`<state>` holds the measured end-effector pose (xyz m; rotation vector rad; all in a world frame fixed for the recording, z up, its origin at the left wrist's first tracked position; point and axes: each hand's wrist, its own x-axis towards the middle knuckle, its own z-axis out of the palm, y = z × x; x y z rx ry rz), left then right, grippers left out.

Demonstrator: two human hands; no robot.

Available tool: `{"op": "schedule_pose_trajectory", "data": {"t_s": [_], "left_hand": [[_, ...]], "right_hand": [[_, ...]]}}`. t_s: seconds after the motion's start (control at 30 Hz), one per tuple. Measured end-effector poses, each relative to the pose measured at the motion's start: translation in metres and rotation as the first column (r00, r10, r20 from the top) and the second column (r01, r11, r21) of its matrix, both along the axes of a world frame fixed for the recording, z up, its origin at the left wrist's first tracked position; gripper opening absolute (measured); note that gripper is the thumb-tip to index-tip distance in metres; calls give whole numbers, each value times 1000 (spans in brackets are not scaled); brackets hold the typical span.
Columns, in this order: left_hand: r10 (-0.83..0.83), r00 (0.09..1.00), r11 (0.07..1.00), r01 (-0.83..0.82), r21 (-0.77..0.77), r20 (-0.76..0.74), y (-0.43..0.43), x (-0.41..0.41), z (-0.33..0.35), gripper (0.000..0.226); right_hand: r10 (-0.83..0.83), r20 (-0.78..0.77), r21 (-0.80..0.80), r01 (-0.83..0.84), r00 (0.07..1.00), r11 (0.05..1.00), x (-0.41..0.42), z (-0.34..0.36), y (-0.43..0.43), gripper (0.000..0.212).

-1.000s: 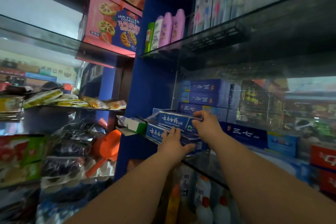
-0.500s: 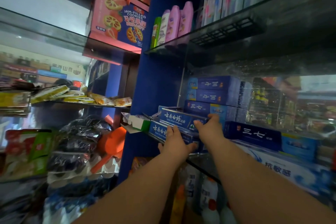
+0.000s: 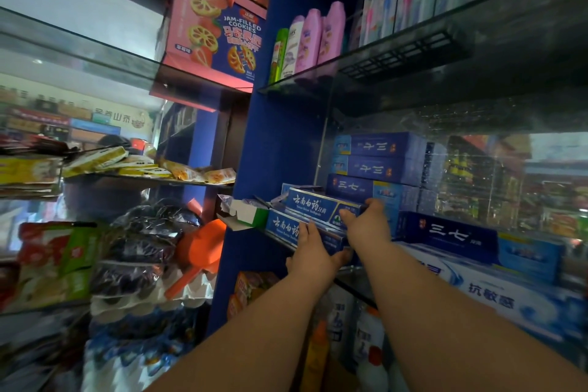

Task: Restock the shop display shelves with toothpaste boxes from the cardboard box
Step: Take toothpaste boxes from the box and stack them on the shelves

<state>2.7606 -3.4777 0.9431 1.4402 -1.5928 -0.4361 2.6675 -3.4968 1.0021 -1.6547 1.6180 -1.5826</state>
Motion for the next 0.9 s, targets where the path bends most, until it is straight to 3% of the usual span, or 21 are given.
{"op": "schedule_pose_trajectory", "data": {"t_s": [0.17, 0.33, 0.4, 0.53, 0.6, 0.67, 0.77, 0.9], "left_hand": [[-16, 1000, 1000, 17, 22, -16, 4, 3, -4, 94], [-31, 998, 999, 32, 9, -60, 23, 10, -3, 75], [-24, 998, 1000, 24, 0, -58, 36, 19, -4, 73], [11, 998, 998, -15, -64, -65, 71, 47, -24, 58], [56, 997, 997, -59, -44, -58, 90, 63, -40, 64], [83, 994, 997, -83, 11, -70, 108, 82, -61, 64], [144, 983, 987, -135, 86, -115, 131, 105, -106, 42], [203, 974, 955, -172, 242, -105, 172, 119, -167, 41]], "right_hand": [[4, 20, 15, -5, 1000, 1000, 7, -5, 9, 73], [-176, -113, -99, 165, 978, 981, 16, -6, 37, 69], [-191, -175, -178, 160, 966, 971, 22, -8, 50, 66], [-101, -323, -250, 18, 941, 968, 43, -28, 85, 62], [-24, -359, -230, -64, 933, 971, 57, -48, 104, 60], [47, -380, -182, -124, 924, 976, 71, -76, 120, 60], [135, -406, -109, -195, 904, 975, 90, -124, 139, 59], [254, -343, 5, -268, 905, 963, 113, -199, 159, 56]]}}
